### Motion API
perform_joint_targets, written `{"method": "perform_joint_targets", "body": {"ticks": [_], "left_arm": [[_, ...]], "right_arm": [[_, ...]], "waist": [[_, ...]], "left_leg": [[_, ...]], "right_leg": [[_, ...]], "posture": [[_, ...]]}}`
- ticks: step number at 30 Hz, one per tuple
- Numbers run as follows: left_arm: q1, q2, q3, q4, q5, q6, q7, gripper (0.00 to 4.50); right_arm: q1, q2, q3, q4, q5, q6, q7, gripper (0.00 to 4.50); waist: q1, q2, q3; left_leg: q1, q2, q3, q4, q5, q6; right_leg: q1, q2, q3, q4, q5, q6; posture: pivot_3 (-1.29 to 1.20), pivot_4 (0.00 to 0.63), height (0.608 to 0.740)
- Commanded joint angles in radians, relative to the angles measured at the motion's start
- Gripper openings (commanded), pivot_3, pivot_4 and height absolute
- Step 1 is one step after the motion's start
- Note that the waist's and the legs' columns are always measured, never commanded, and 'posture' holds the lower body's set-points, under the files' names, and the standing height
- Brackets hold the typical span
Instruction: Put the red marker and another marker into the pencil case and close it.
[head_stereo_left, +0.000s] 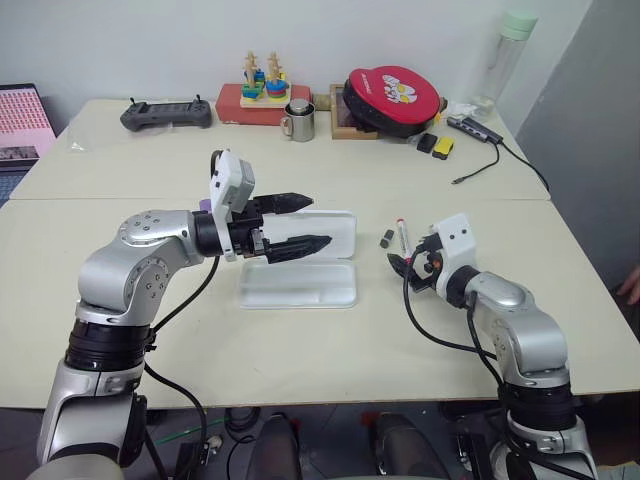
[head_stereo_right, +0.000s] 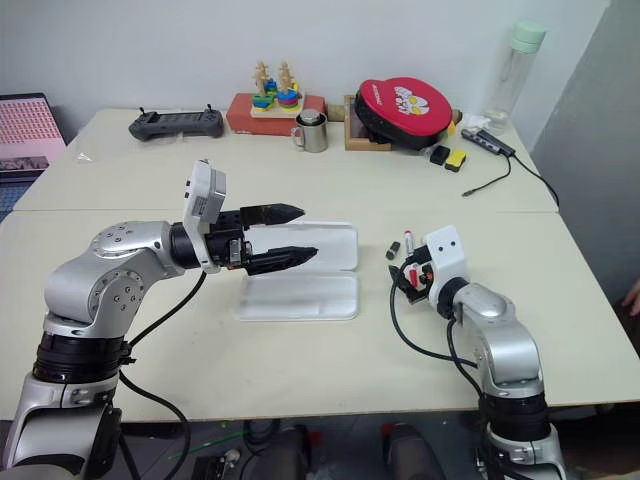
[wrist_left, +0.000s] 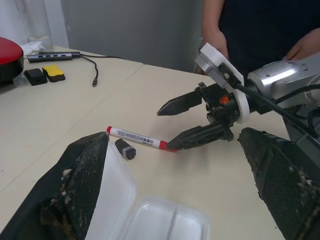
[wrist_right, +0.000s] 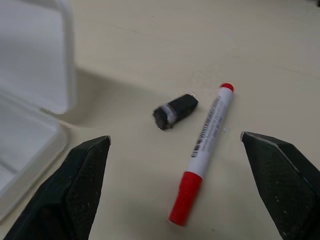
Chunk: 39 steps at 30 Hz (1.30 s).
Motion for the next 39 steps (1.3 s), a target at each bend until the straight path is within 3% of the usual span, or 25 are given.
{"method": "perform_joint_targets", "body": {"ticks": [1, 8, 11, 16, 26, 37, 39], "left_arm": [[-0.044, -0.015, -0.022, 0.022, 0.028, -0.036, -0.031, 4.5], [-0.057, -0.031, -0.021, 0.042, 0.036, -0.05, -0.047, 4.5], [-0.059, -0.037, -0.022, 0.039, 0.041, -0.059, -0.049, 4.5], [-0.06, -0.043, -0.022, 0.04, 0.048, -0.065, -0.049, 4.5], [-0.115, -0.095, -0.022, 0.095, 0.077, -0.12, -0.049, 4.5], [-0.096, -0.053, 0.049, 0.092, 0.041, -0.067, -0.044, 4.5], [-0.023, 0.045, 0.156, 0.106, 0.035, -0.047, -0.041, 4.5]], "right_arm": [[-0.026, 0.029, -0.021, 0.028, -0.007, 0.02, -0.08, 4.4], [-0.026, 0.047, 0.021, 0.098, -0.02, 0.049, -0.143, 4.4], [-0.031, 0.054, -0.001, 0.126, -0.009, 0.053, -0.169, 3.87], [-0.034, 0.038, 0.005, 0.127, -0.008, 0.046, -0.174, 2.49], [-0.037, 0.048, -0.04, 0.074, 0.006, 0.002, -0.208, 0.29], [-0.097, -0.061, -0.027, -0.029, 0.103, -0.298, 0.008, 0.27], [-0.161, -0.132, 0.021, -0.042, 0.18, -0.326, 0.196, 0.27]], "waist": [[0.0, 0.0, 0.0], [-0.003, 0.0, 0.0], [-0.004, 0.0, 0.0], [-0.004, 0.0, 0.0], [0.0, 0.0, 0.0], [-0.006, 0.001, 0.001], [-0.008, 0.001, 0.001]], "left_leg": [[0.0, 0.0, 0.0, 0.0, 0.0, 0.0], [-0.001, 0.0, 0.0, -0.001, 0.0, 0.0], [-0.001, 0.0, 0.0, -0.001, 0.0, 0.0], [0.0, 0.0, 0.0, -0.001, 0.0, 0.0], [-0.001, 0.0, 0.0, -0.001, 0.0, 0.0], [0.0, 0.0, -0.001, -0.001, 0.0, 0.0], [-0.001, 0.0, -0.001, -0.001, 0.0, 0.0]], "right_leg": [[0.0, 0.0, 0.0, 0.0, 0.0, 0.0], [0.0, 0.0, 0.0, 0.0, -0.001, -0.002], [0.0, 0.0, -0.001, 0.0, -0.001, -0.002], [0.0, 0.0, -0.001, 0.0, -0.001, -0.001], [0.0, 0.0, -0.001, 0.0, -0.001, -0.001], [0.0, 0.0, -0.001, 0.0, -0.001, -0.002], [0.0, 0.0, -0.001, 0.0, -0.001, -0.002]], "posture": [[0.0, 0.15, 0.74], [0.0, 0.15, 0.74], [0.0, 0.15, 0.74], [0.0, 0.15, 0.74], [0.0, 0.15, 0.74], [0.0, 0.15, 0.74], [0.0, 0.15, 0.74]]}}
